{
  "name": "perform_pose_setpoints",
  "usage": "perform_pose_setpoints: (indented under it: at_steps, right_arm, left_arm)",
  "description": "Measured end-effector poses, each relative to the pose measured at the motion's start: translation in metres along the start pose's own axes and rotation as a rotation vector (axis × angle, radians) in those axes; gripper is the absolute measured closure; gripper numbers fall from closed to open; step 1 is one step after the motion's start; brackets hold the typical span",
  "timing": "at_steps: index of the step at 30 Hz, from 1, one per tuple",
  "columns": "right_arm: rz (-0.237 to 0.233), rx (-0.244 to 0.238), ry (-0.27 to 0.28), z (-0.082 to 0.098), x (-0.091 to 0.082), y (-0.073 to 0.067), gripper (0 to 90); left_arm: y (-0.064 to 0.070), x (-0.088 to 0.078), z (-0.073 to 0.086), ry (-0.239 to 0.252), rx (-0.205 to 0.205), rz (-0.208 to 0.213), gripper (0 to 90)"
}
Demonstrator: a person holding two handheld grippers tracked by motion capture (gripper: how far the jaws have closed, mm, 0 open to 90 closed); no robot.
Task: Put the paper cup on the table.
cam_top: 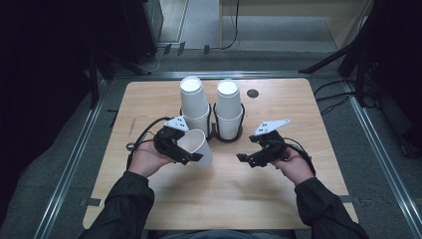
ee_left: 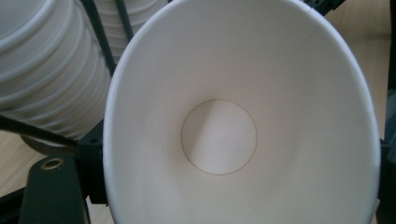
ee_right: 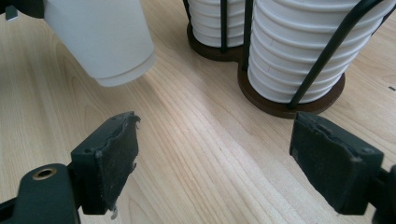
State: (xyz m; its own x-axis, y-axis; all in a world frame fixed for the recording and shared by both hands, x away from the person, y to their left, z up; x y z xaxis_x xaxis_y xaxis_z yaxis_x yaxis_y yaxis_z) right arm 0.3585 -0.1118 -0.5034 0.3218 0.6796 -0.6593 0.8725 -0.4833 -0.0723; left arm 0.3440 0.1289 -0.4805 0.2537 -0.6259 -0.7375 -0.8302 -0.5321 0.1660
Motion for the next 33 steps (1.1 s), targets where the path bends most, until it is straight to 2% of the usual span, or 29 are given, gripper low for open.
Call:
perform_pose_setpoints:
  at_steps: [15,21,25,33]
  right_arm:
    - [-0.012,0.017,0.006,-0.003,0.004,0.006,15.7]
    - [-0.012,0.026,0.005,-0.003,0.004,0.007,15.8]
    - [-0.012,0.028,0.002,-0.002,0.004,0.008,15.7]
    - [-0.008,0.033,-0.005,-0.001,0.004,0.009,15.7]
  left_arm:
    - [-0.022,-0.017,0.014,-0.002,-0.059,-0.028,16.4]
    - [-0.033,-0.021,0.024,-0.023,-0.063,-0.07,16.3]
    - [-0.043,-0.025,0.029,-0.023,-0.099,-0.076,16.3]
    - [-0.06,-0.036,0.035,-0.043,-0.133,-0.107,16.2]
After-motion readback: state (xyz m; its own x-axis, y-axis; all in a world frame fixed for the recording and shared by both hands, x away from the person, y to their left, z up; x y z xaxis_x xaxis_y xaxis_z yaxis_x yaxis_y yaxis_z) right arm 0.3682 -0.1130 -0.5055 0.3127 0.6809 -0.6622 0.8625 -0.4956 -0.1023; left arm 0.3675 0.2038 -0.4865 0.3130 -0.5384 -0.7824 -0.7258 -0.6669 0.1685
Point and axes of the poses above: each handheld gripper's, and its own axes: x roughly forward along the jaws, z roughly out of its underside, y roughly to its right, the point moved 6 cm from there along x, roughly forward along the jaws, and after that the axes turned 4 degrees about -x, right-handed, at the moved point
